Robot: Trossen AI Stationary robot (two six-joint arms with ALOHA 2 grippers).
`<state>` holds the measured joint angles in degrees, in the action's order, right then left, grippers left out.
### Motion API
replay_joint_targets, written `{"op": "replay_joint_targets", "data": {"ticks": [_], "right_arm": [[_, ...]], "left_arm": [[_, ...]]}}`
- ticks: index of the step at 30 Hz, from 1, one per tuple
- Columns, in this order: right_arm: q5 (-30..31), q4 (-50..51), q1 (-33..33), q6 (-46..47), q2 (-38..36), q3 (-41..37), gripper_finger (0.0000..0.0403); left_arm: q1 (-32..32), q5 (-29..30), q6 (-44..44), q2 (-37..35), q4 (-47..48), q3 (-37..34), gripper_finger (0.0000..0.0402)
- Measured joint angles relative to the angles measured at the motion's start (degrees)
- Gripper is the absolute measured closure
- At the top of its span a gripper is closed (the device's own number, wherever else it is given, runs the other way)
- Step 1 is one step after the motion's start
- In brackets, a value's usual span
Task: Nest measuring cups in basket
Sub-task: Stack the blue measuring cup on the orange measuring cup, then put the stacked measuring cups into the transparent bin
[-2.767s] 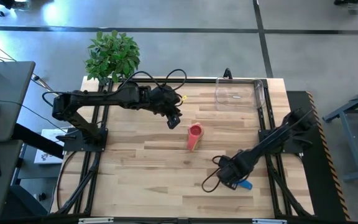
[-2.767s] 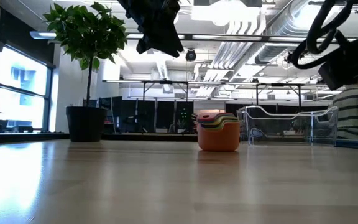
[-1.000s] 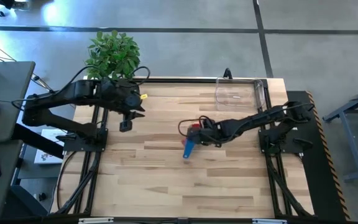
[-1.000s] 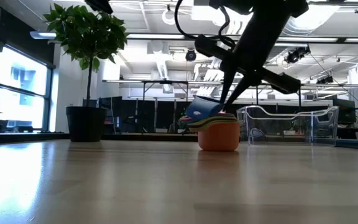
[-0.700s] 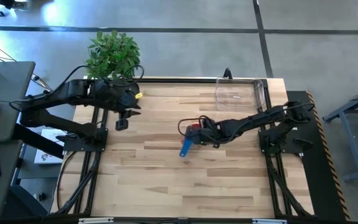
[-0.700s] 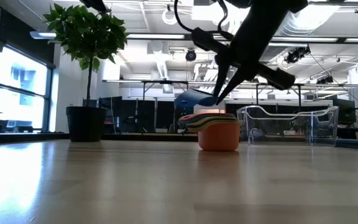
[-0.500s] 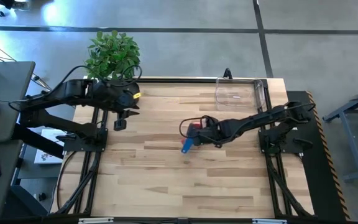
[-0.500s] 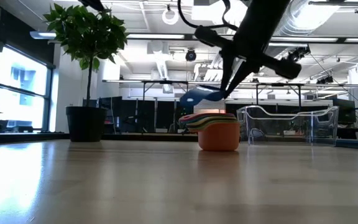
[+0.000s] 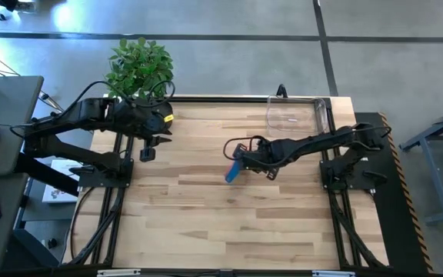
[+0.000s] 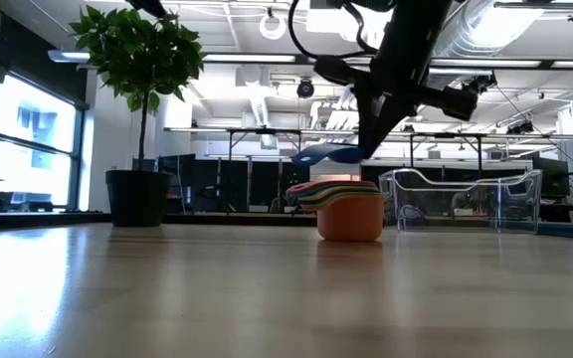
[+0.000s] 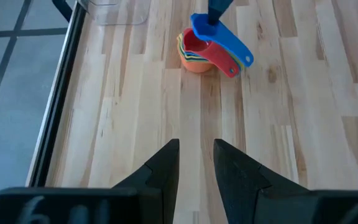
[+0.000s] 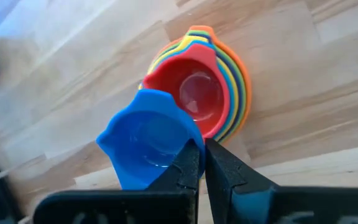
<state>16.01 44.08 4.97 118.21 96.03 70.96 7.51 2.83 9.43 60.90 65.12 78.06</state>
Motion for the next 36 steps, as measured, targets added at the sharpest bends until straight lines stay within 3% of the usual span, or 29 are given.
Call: {"op": "replay_joint_targets", "data": {"ticks": [10, 21, 28, 36], "right_arm": [[-2.8, 1.9, -2.5, 1.4, 0.0, 0.0, 0.0401], [-4.5, 2.1, -2.9, 1.4, 0.0, 0.0, 0.036], [-4.3, 2.8, -2.9, 1.0, 0.0, -0.1, 0.0356], [2.9, -10.9, -2.7, -15.8, 0.0, -0.1, 0.0355]], "left_arm": [[0.0, 0.0, 1.7, 0.0, 1.4, 0.0, 0.0312], [0.0, 0.0, 1.7, 0.0, 1.4, 0.0, 0.0312], [0.0, -0.1, 1.4, 0.0, 1.6, 0.0, 0.0312], [0.0, -0.1, 0.9, 0.0, 2.9, 0.0, 0.0312]]}}
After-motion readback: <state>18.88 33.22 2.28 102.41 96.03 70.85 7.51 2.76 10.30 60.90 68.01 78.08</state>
